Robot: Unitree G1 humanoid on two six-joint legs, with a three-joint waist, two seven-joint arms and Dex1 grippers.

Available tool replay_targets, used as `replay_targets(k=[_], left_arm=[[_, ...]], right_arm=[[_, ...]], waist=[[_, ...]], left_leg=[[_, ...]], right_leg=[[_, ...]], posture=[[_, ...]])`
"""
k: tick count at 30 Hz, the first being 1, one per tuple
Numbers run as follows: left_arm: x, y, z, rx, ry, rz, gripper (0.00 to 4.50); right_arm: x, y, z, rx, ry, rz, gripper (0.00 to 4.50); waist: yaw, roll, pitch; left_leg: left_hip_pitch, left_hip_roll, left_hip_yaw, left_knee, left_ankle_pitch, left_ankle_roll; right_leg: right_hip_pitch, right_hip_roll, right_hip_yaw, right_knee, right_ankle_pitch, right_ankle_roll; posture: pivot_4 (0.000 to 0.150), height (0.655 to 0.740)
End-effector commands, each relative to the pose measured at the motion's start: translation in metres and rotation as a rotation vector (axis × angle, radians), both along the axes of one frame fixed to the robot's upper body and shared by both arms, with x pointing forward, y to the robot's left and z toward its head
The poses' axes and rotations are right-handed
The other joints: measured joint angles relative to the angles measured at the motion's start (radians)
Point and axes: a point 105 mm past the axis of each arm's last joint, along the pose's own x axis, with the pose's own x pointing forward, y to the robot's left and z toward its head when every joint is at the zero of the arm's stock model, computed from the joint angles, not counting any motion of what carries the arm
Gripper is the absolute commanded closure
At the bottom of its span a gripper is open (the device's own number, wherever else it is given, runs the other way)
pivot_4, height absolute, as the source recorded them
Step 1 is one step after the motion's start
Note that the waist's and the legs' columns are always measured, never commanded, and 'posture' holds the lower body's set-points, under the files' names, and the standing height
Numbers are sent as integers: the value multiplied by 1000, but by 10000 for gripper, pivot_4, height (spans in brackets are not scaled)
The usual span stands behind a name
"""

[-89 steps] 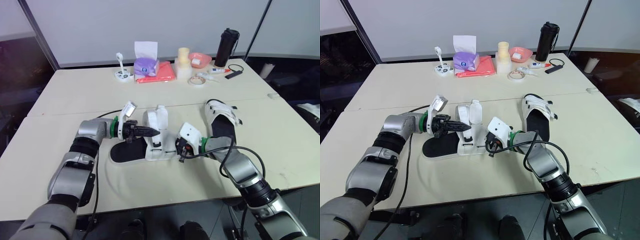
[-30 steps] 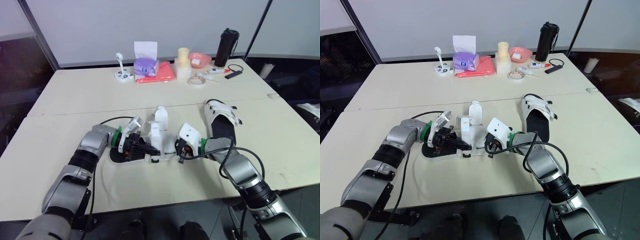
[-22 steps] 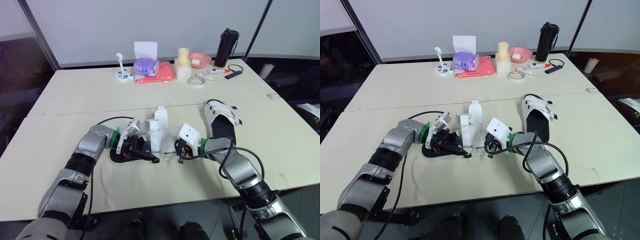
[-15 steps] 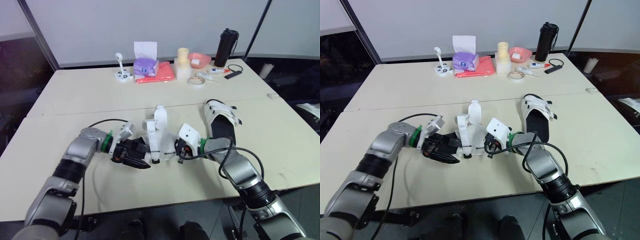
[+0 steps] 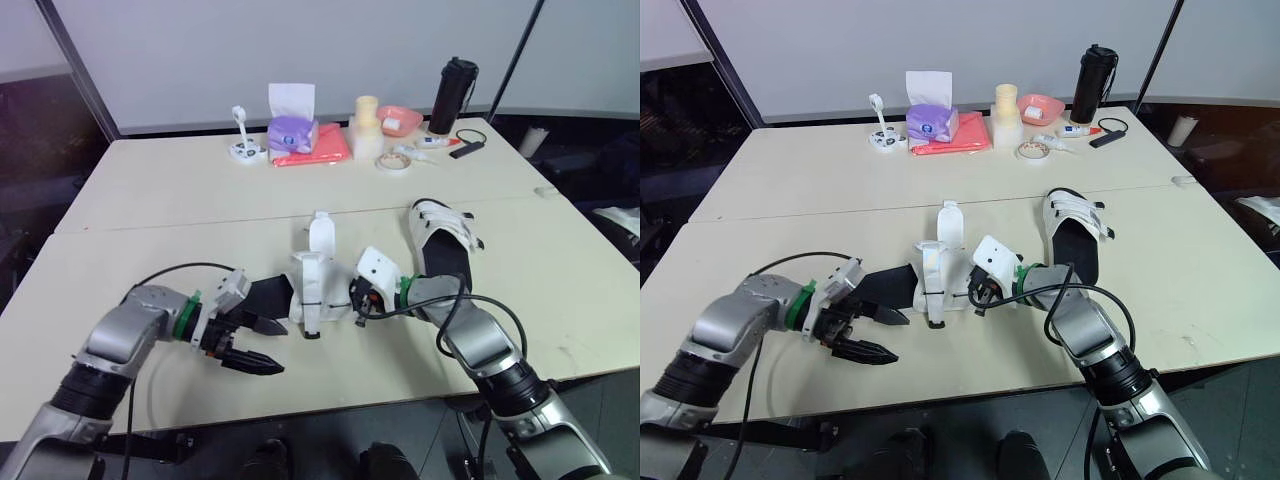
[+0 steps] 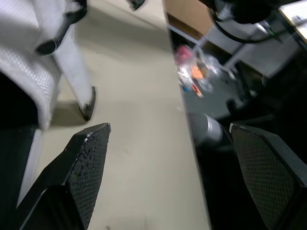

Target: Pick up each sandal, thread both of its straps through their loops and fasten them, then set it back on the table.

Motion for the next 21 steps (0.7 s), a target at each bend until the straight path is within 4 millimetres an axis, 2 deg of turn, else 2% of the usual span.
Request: replay_targets(k=[1,3,19,21], left_arm=[[12,-9,-6,-7,-78,78,3598],[17,-13,-11,-14,-95,110,3598],[17,-37,-24,-75,-57,118,3598],[17,-40,-24,-85,-50,122,8654]], right_arm=[[-8,9,-8,-4,39,42,45000],[-8,8,-9,-5,40,41,45000],[-9,7,-9,-14,40,42,45000],[-9,6,-9,-14,40,43,45000]], waist=[[0,0,0],[2,0,0],[7,0,0],[8,0,0]], left_leg=[[0,0,0,0,0,0],[0,0,0,0,0,0],[1,0,0,1,0,0],[1,0,0,2,0,0]], right_leg=[[0,0,0,0,0,0],[0,0,0,0,0,0],[2,0,0,0,0,-1],[2,0,0,0,0,0]], posture=[[1500,7400],[1500,7400],[1500,7400],[1500,7400]])
